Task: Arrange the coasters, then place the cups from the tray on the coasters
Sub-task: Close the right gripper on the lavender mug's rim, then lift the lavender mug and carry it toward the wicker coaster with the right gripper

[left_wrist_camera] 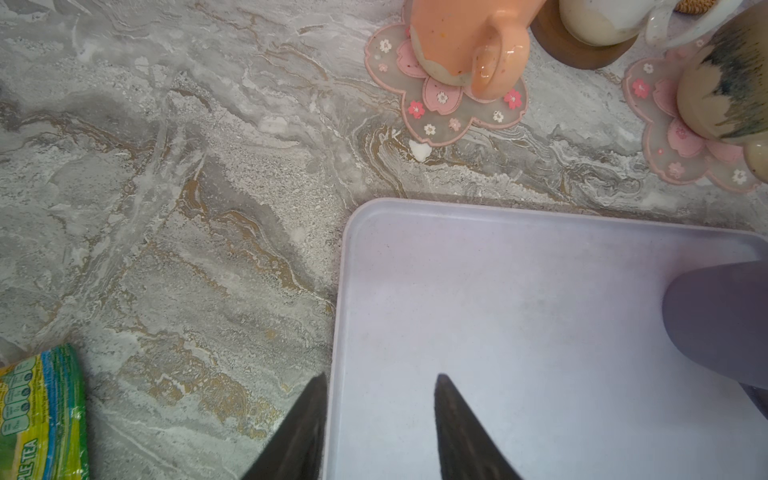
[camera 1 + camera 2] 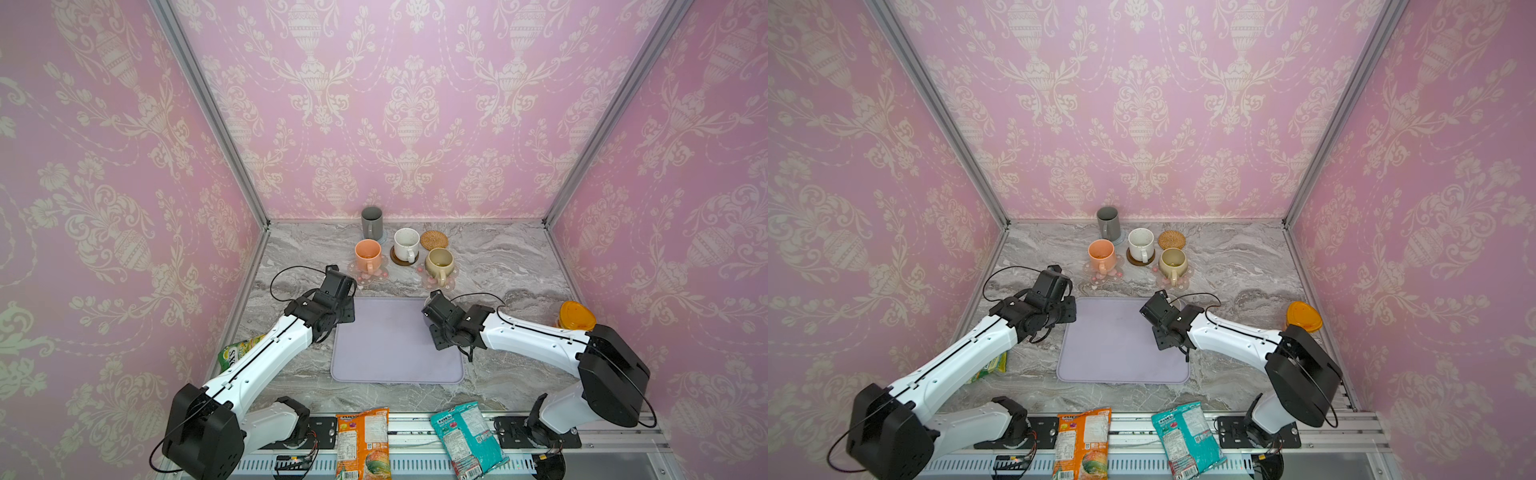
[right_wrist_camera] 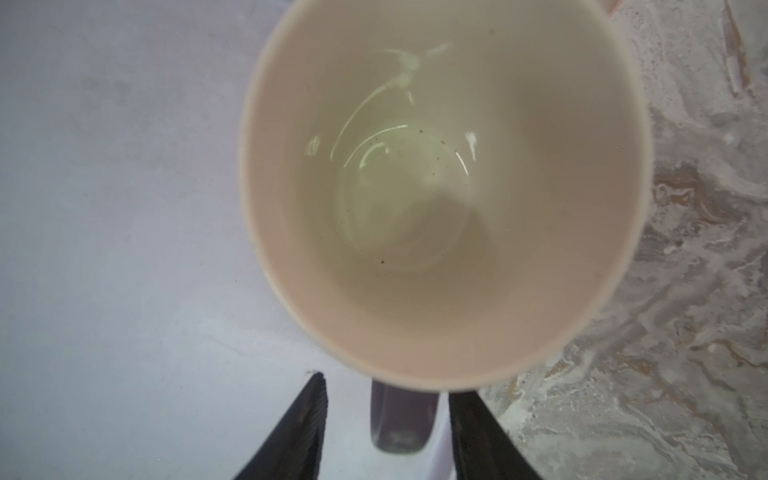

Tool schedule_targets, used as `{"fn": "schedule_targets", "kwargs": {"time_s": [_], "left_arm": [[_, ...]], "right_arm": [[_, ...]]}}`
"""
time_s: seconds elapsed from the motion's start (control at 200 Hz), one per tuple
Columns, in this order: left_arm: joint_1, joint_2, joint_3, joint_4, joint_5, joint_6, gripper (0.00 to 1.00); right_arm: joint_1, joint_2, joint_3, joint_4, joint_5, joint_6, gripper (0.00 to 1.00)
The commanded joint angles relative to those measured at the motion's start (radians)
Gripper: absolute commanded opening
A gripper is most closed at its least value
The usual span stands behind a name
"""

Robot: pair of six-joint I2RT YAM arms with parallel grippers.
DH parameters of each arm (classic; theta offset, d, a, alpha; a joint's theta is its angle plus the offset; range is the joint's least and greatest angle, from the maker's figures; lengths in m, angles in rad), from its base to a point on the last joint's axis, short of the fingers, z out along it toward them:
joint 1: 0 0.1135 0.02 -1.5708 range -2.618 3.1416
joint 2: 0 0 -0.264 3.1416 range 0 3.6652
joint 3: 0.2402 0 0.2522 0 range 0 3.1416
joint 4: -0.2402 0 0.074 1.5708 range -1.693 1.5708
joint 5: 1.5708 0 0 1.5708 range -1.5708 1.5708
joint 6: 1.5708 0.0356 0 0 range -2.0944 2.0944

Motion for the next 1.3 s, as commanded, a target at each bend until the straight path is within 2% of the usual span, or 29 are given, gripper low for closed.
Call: {"fn": "schedule_targets", "kwargs": {"time_s": [0.0, 0.32, 0.485, 0.706, 0.961, 1.296], "left_arm": [[-0.008, 0.009, 0.019, -0.005, -0.034, 0.023, 0.45], [-0.008, 0.056, 0.048, 0.004, -0.033, 0.038, 0.45], [-0.008, 0.088, 0.069, 0.001, -0.02, 0.041, 0.45], [-0.008, 0.094, 0.098, -0.008, -0.039, 0.058, 0.46], [-0.008, 0.106, 0.125, -0.011, -0.035, 0.069, 0.46], [-0.007, 0.125, 0.168, -0.02, -0.059, 0.108, 0.46]], "right_arm": [[-0.016, 0.024, 0.028, 0.032, -0.001, -0.015, 0.47], [-0.035, 0.039, 0.036, 0.051, 0.017, -0.014, 0.2], [-0.041, 0.026, 0.033, 0.038, 0.04, -0.017, 0.0], [-0.047, -0.059, 0.041, -0.007, 0.061, -0.071, 0.0], [-0.089, -0.199, 0.051, -0.077, 0.103, -0.078, 0.0], [-0.277, -0.346, 0.056, -0.142, 0.104, -0.106, 0.0]]}}
